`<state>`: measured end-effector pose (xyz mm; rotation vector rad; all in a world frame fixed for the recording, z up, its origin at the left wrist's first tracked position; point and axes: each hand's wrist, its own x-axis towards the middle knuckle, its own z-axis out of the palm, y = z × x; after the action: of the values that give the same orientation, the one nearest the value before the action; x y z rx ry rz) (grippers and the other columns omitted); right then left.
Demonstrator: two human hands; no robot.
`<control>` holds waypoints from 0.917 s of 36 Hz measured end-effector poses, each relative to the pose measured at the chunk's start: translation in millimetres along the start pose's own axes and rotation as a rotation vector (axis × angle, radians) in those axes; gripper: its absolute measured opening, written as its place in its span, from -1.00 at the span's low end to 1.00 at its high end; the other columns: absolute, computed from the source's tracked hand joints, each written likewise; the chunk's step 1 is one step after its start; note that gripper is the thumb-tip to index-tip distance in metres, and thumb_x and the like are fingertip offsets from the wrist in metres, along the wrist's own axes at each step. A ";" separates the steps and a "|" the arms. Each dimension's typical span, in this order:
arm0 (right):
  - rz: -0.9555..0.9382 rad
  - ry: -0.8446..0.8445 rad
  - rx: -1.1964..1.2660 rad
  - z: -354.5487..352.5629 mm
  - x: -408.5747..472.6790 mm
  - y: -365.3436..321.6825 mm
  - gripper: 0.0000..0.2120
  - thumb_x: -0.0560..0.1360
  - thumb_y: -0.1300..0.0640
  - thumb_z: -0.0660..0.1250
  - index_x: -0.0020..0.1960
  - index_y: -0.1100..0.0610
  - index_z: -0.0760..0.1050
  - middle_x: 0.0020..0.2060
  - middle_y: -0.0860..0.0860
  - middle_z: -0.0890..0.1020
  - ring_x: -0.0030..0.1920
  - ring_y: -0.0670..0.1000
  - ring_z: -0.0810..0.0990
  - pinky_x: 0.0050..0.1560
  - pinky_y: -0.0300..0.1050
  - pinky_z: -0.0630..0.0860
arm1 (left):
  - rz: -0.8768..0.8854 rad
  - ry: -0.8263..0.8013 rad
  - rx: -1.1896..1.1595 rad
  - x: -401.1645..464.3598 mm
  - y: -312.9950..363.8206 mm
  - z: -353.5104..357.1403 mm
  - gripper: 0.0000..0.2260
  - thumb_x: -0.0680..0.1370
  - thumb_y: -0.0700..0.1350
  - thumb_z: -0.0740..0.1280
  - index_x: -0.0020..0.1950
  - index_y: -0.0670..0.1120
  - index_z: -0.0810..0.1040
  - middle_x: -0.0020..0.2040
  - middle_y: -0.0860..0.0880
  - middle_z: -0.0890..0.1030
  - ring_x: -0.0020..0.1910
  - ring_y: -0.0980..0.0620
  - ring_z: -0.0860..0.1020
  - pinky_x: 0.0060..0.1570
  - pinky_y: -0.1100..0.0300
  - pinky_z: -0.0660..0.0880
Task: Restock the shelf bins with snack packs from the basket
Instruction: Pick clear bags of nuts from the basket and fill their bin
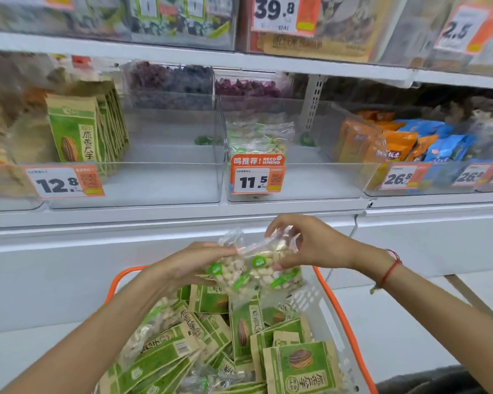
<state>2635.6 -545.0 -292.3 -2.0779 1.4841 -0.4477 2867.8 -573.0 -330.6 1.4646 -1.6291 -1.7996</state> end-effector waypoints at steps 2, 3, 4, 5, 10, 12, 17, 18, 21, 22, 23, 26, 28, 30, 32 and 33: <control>0.022 0.018 0.099 -3.7 0.4 1.6 -0.51 0.23 0.14 0.63 0.04 -0.13 0.49 -0.06 -0.04 0.56 -0.25 -0.18 0.51 -0.27 -0.38 0.42 | -0.009 -0.049 -0.106 -4.1 9.0 2.4 -0.57 0.37 0.14 0.39 0.18 0.04 0.51 0.13 0.03 0.51 0.03 -0.02 0.57 -0.07 0.21 0.59; 0.036 0.026 0.154 -4.8 0.6 2.3 -0.46 0.22 0.16 0.63 0.09 -0.10 0.49 -0.08 -0.02 0.56 -0.24 -0.15 0.52 -0.26 -0.37 0.43 | -0.006 -0.061 -0.125 -2.9 12.3 2.6 -0.57 0.36 0.15 0.39 0.20 0.08 0.49 0.15 0.02 0.49 0.02 -0.04 0.58 -0.07 0.21 0.59; 0.049 0.036 0.202 -5.6 0.4 2.8 -0.41 0.22 0.18 0.63 0.16 -0.07 0.48 -0.08 -0.01 0.56 -0.22 -0.11 0.52 -0.24 -0.35 0.45 | -0.002 -0.065 -0.138 -2.9 16.9 3.2 -0.55 0.38 0.15 0.38 0.25 0.09 0.47 0.17 0.01 0.49 0.02 -0.04 0.59 -0.03 0.20 0.58; 0.060 0.051 0.237 -6.6 0.4 3.3 -0.35 0.21 0.19 0.63 0.22 -0.04 0.45 -0.08 0.01 0.56 -0.20 -0.08 0.52 -0.21 -0.33 0.47 | 0.009 -0.073 -0.143 -1.9 20.9 3.4 -0.53 0.41 0.16 0.37 0.30 0.09 0.45 0.15 0.01 0.53 0.02 -0.01 0.59 0.02 0.21 0.55; 0.004 0.208 0.420 -12.4 -3.0 4.5 -0.28 0.22 0.27 0.61 0.25 -0.08 0.40 -0.13 -0.04 0.61 -0.20 -0.04 0.51 -0.08 -0.21 0.54 | 0.143 -0.137 -0.200 -0.3 35.2 3.9 -0.44 0.37 0.28 0.27 0.25 -0.01 0.53 0.13 -0.02 0.65 0.18 0.07 0.54 0.32 0.18 0.32; -0.033 0.286 0.468 -16.2 -4.2 3.5 -0.27 0.22 0.27 0.61 0.26 -0.12 0.38 -0.13 -0.05 0.65 -0.16 -0.03 0.54 -0.02 -0.21 0.56 | 0.204 -0.128 -0.223 1.1 37.0 4.5 -0.34 0.27 0.33 0.40 0.22 -0.06 0.54 0.15 0.01 0.64 0.20 0.09 0.53 0.30 0.18 0.33; -0.119 0.461 0.453 -22.4 -5.8 -1.6 -0.23 0.24 0.20 0.61 0.32 -0.13 0.32 -0.10 -0.13 0.66 -0.09 -0.10 0.59 0.03 -0.28 0.52 | 0.354 -0.112 -0.083 0.4 45.3 10.0 -0.40 0.23 0.14 0.55 0.23 0.01 0.54 0.17 0.15 0.62 0.20 0.21 0.53 0.21 0.21 0.36; -0.144 0.491 0.434 -22.1 -6.3 -3.8 -0.23 0.25 0.20 0.60 0.32 -0.13 0.32 -0.12 -0.18 0.65 -0.11 -0.14 0.59 0.02 -0.30 0.51 | 0.381 -0.104 -0.062 0.8 49.0 13.2 -0.43 0.27 0.07 0.55 0.24 0.01 0.53 0.17 0.13 0.62 0.20 0.19 0.54 0.20 0.22 0.38; -0.202 0.589 0.358 -20.7 -6.1 -11.0 -0.25 0.28 0.14 0.58 0.34 -0.16 0.30 -0.09 -0.32 0.60 -0.02 -0.21 0.57 0.06 -0.36 0.46 | 0.459 0.025 -0.058 6.5 59.6 18.8 -0.44 0.26 -0.04 0.60 0.22 -0.03 0.53 0.12 0.07 0.65 0.16 0.13 0.57 0.18 0.20 0.45; -0.216 0.628 0.328 -21.4 -5.6 -13.1 -0.26 0.29 0.10 0.57 0.36 -0.16 0.29 -0.03 -0.35 0.59 0.06 -0.22 0.55 0.08 -0.38 0.44 | 0.484 0.064 -0.060 8.1 63.9 19.5 -0.45 0.26 -0.06 0.61 0.20 -0.05 0.54 0.10 0.05 0.66 0.15 0.11 0.58 0.19 0.17 0.47; -0.226 0.664 0.293 -23.4 -5.2 -15.2 -0.27 0.31 0.07 0.55 0.37 -0.15 0.28 0.05 -0.37 0.55 0.13 -0.24 0.51 0.10 -0.40 0.41 | 0.511 0.086 -0.065 9.2 68.6 19.7 -0.48 0.28 -0.10 0.60 0.19 -0.07 0.54 0.08 0.03 0.66 0.13 0.10 0.59 0.18 0.16 0.48; -0.198 0.717 0.208 -36.9 -2.8 -16.0 -0.25 0.33 -0.10 0.49 0.43 -0.11 0.23 0.26 -0.38 0.39 0.24 -0.26 0.41 0.15 -0.41 0.37 | 0.584 0.089 -0.062 11.0 87.7 17.1 -0.58 0.36 -0.20 0.53 0.19 -0.11 0.53 0.07 0.02 0.67 0.10 0.10 0.61 0.14 0.21 0.51; -0.103 0.648 0.288 -52.7 -0.8 -15.4 -0.19 0.28 -0.20 0.45 0.44 -0.15 0.19 0.31 -0.35 0.35 0.26 -0.30 0.39 0.20 -0.37 0.38 | 0.631 0.064 -0.020 12.8 104.2 15.1 -0.59 0.36 -0.18 0.52 0.18 -0.10 0.53 0.07 0.04 0.67 0.11 0.10 0.60 0.15 0.18 0.52; -0.054 0.476 0.384 -72.9 2.5 -13.4 -0.34 0.29 -0.18 0.43 0.34 -0.14 0.32 0.20 -0.30 0.51 0.18 -0.28 0.50 0.16 -0.30 0.47 | 0.674 0.045 0.038 16.8 124.5 12.8 -0.59 0.36 -0.18 0.52 0.17 -0.08 0.53 0.09 0.05 0.66 0.12 0.11 0.60 0.19 0.15 0.50; -0.059 0.352 0.352 -94.3 6.0 -11.8 -0.61 0.33 -0.11 0.39 0.13 -0.07 0.48 -0.01 -0.22 0.66 0.04 -0.22 0.61 0.02 -0.33 0.53 | 0.706 0.036 0.139 24.4 147.2 9.6 -0.58 0.36 -0.16 0.53 0.18 -0.04 0.52 0.11 0.08 0.65 0.13 0.15 0.58 0.23 0.14 0.47; -0.071 0.346 0.326 -104.9 7.9 -10.0 -0.67 0.34 -0.09 0.39 0.07 -0.05 0.50 -0.06 -0.18 0.68 0.00 -0.20 0.63 -0.04 -0.35 0.53 | 0.715 0.032 0.197 28.1 158.6 8.5 -0.57 0.37 -0.13 0.53 0.20 -0.02 0.51 0.12 0.10 0.63 0.15 0.16 0.56 0.25 0.13 0.45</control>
<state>2587.6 -574.6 -202.9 -1.8607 1.4090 -1.0474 2787.2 -638.8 -207.3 0.7932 -2.0110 -1.2305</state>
